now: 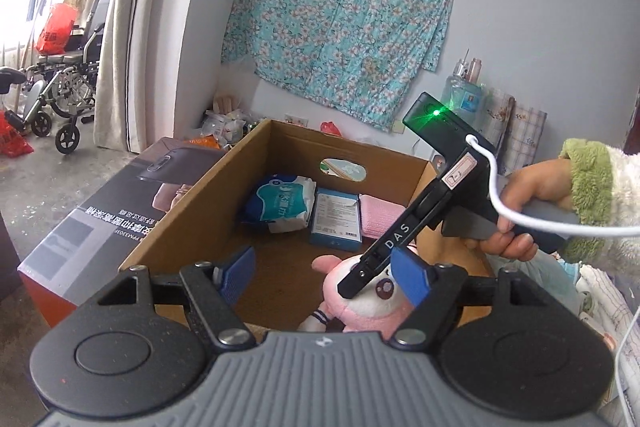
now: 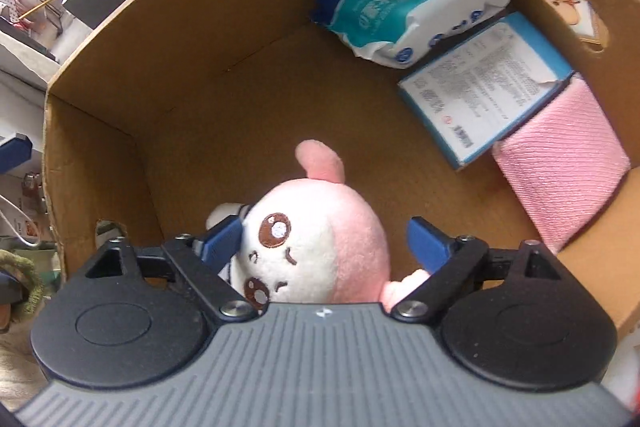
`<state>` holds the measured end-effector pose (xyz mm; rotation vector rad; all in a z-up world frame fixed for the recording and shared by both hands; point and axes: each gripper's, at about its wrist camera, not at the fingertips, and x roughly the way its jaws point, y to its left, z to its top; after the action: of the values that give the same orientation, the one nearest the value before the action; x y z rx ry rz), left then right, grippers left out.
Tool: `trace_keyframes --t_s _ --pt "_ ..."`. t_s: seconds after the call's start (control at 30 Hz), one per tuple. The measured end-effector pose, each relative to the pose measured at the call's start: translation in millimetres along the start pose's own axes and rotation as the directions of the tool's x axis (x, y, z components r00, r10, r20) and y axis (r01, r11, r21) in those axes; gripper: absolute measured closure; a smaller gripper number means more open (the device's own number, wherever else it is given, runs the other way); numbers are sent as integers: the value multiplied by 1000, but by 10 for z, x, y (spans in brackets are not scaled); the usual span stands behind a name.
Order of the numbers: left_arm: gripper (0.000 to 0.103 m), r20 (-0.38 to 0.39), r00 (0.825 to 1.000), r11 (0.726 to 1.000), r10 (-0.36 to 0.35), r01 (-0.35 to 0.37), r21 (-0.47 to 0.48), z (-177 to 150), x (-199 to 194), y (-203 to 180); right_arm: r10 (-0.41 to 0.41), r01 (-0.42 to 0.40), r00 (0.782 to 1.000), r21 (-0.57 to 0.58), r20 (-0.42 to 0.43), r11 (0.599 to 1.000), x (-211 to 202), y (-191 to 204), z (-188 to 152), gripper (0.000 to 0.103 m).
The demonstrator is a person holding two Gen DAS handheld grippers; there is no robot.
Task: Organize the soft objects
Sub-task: 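Lower the plush toy into the box and open the right gripper, then withdraw the right gripper from the box toward the pile of items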
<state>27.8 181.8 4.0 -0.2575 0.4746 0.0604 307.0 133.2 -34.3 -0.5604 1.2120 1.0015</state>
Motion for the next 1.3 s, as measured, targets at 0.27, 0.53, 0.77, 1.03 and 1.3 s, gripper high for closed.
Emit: trace_keyframes --t_s 0.27,0.53,0.77,1.03,1.3 --pt "27 0 1000 999 -14 14 -33 -51 -12 93 -142 145 989 -89 30 985 -100 183 -36 32" --pt "27 -9 999 999 -32 32 -35 -74 21 74 -340 348 937 -134 80 928 -239 -187 5 31" --pt "24 -21 999 999 -40 39 -30 -80 54 -7 -378 385 922 -79 89 920 -270 -378 74 19" --pt "13 -17 999 999 -46 46 -21 -81 32 -165 -324 334 919 -5 224 943 -674 -411 -84 15" --pt "5 -24 994 993 -108 108 41 -79 -13 -564 -216 136 845 195 489 971 -1686 -424 -1012 13"
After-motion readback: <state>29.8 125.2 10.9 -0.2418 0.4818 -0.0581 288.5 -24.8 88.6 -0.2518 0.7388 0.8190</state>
